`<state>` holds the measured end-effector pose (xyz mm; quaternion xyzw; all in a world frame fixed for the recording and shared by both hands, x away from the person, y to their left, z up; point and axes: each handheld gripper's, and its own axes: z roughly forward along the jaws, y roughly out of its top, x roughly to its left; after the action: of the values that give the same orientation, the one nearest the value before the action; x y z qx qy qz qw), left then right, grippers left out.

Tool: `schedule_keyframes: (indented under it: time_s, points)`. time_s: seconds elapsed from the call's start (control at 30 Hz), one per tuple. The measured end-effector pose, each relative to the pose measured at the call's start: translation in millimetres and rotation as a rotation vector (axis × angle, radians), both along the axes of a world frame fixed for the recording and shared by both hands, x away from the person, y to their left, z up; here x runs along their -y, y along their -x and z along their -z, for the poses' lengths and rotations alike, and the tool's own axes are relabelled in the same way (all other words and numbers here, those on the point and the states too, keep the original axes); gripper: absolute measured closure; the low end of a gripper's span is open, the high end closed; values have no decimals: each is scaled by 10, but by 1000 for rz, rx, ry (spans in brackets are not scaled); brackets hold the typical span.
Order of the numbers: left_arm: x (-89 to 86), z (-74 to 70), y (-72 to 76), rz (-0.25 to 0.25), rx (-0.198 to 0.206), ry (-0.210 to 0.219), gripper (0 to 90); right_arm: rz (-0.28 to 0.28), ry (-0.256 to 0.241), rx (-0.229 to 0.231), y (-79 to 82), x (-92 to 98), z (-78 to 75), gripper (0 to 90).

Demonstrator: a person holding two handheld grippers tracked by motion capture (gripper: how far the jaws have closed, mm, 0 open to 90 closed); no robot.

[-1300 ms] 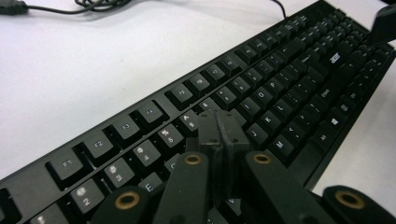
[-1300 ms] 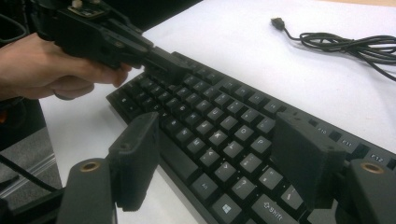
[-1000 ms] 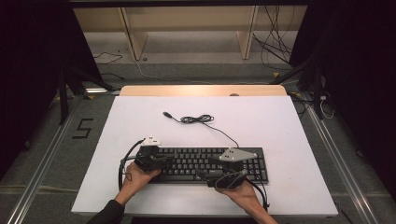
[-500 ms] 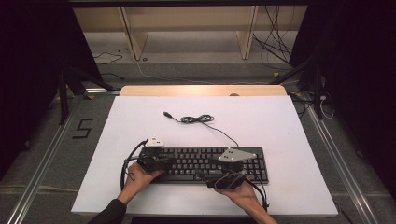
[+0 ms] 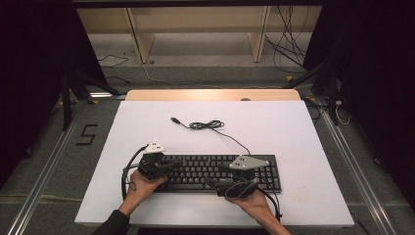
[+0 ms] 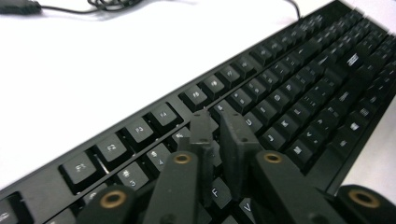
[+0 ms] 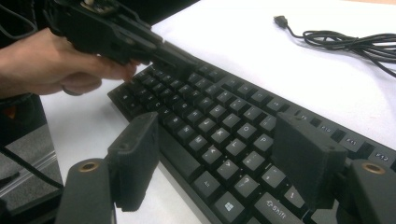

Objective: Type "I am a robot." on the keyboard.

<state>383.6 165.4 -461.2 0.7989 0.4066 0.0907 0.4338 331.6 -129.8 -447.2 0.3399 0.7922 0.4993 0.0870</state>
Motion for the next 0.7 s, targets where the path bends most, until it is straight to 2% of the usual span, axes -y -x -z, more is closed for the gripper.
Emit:
schedule_keyframes:
  time_s: [0.13, 0.4, 0.47, 0.7]
  points:
    - [-63, -43, 33, -5, 11, 26, 758, -2, 1, -1, 6, -11, 3, 328]
    - [-178, -100, 127, -12, 21, 127, 591, -1, 3, -2, -2, -14, 12, 328]
    - [-197, -103, 154, -14, 23, 136, 528, -1, 4, -2, -3, -17, 13, 328]
    - [-267, -115, 243, -25, 58, 187, 402, -6, 6, -3, -11, -45, 13, 328]
